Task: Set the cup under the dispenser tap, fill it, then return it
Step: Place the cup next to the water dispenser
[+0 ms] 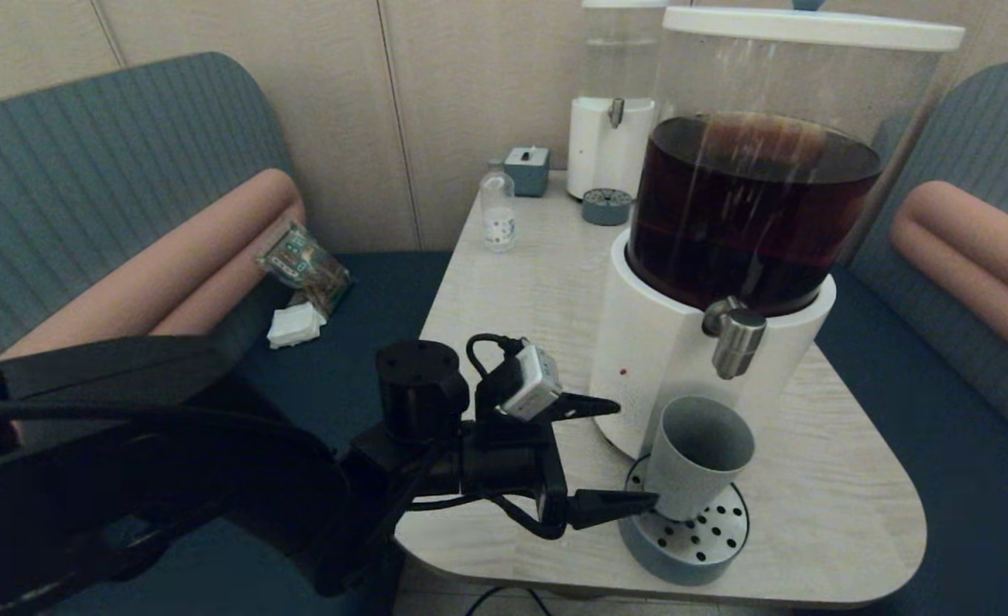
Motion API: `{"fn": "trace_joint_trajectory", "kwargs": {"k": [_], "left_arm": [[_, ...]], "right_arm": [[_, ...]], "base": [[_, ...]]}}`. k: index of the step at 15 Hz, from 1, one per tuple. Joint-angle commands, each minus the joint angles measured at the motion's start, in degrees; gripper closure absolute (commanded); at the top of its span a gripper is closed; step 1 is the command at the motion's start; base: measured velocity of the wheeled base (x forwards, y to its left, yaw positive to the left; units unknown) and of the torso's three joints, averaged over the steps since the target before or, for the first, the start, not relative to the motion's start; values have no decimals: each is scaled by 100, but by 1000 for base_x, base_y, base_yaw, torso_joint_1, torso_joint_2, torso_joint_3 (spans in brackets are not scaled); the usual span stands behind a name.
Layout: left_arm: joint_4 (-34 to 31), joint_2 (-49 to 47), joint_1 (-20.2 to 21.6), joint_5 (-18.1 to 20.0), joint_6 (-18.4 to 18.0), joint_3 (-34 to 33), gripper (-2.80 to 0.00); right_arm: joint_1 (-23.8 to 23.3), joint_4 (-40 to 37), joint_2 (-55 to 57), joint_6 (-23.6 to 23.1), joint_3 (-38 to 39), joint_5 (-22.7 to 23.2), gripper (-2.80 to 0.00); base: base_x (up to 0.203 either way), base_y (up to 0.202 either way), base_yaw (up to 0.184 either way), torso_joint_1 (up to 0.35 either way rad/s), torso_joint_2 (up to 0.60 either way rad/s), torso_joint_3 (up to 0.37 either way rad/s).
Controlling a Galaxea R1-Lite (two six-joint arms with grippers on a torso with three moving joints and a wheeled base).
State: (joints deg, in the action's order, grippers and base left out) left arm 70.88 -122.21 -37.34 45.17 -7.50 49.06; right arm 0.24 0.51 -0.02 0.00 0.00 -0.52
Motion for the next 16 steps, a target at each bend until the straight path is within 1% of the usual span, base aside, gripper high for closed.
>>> {"fn": "trace_joint_trajectory", "kwargs": {"k": [1, 3, 8, 16], "left_arm": [[22, -389, -69, 19, 16, 269, -280], [14, -495, -81, 5, 95, 364, -280], [-90, -673, -160, -26, 82, 533, -280], [-83, -804, -327, -17, 82, 683, -280]], "right_arm": [[2, 2, -6, 0, 0, -1, 0], [2, 2, -6, 0, 0, -1, 0], [2, 2, -6, 0, 0, -1, 0], [2, 2, -6, 0, 0, -1, 0]], "base": [[0, 0, 0, 0, 0, 0], [0, 0, 0, 0, 0, 0], [0, 0, 0, 0, 0, 0], [0, 0, 0, 0, 0, 0]]}}
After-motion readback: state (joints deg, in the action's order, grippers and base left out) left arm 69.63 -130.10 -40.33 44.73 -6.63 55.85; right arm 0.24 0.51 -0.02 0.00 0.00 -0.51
